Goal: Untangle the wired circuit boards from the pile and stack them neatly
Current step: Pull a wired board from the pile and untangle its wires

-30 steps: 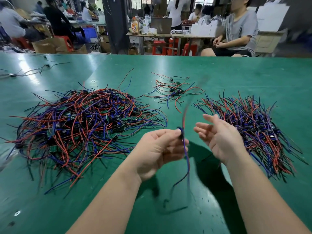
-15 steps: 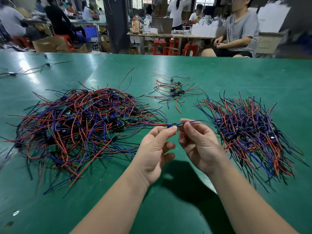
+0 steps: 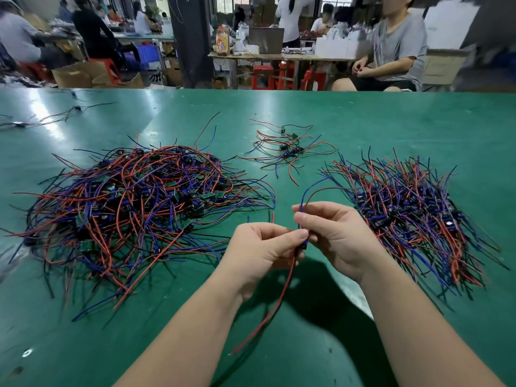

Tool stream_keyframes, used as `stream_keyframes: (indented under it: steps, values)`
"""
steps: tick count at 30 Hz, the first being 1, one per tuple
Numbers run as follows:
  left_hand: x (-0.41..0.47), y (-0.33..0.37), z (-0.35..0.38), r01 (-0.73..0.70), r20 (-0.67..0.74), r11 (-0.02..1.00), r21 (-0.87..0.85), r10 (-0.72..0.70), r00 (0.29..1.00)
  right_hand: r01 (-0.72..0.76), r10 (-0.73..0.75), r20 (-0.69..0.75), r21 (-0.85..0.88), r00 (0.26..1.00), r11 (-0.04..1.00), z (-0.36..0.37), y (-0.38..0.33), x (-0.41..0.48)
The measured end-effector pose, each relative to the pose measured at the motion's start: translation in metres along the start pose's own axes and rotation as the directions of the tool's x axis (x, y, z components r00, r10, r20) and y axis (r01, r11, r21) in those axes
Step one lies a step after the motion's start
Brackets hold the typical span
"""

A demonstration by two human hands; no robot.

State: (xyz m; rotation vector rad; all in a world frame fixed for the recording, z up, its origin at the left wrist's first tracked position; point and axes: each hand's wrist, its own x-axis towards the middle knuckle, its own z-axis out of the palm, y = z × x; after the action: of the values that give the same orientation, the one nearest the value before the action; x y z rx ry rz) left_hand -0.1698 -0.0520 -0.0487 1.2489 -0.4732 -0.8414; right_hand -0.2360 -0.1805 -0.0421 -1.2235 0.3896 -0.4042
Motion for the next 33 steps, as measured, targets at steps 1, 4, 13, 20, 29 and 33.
stream_keyframes:
  steps: [1, 4, 13, 20, 29, 33]
  values:
    - [0.000, -0.001, 0.000, 0.014, -0.005, 1.000, 0.017, -0.014, 1.000, -0.008, 0.009, -0.018, 0.012, 1.000, 1.000, -0.002, -0.001, 0.001]
    - [0.000, -0.003, 0.002, 0.038, 0.038, 0.996, 0.075, -0.041, 0.998, 0.042, -0.026, -0.120, 0.131, 0.992, 0.990, -0.011, -0.009, 0.005]
    - [-0.002, -0.011, 0.008, 0.030, 0.065, 0.969, 0.246, -0.048, 0.997, 0.082, -0.017, -0.337, 0.180, 0.941, 0.980, -0.038, -0.019, 0.013]
    - [0.000, -0.015, 0.010, 0.064, 0.039, 0.948, 0.311, -0.080, 0.996, 0.111, -0.006, -0.434, 0.215, 0.901, 0.970, -0.046, -0.021, 0.014]
    - [-0.003, -0.015, 0.010, 0.090, 0.063, 0.944, 0.318, -0.116, 0.991, 0.124, -0.114, -0.504, -0.014, 0.856, 0.992, -0.048, -0.018, 0.017]
    - [-0.005, -0.015, 0.009, 0.116, 0.081, 0.936, 0.332, -0.151, 0.985, 0.084, -0.140, -0.502, -0.131, 0.854, 0.988, -0.052, -0.015, 0.017]
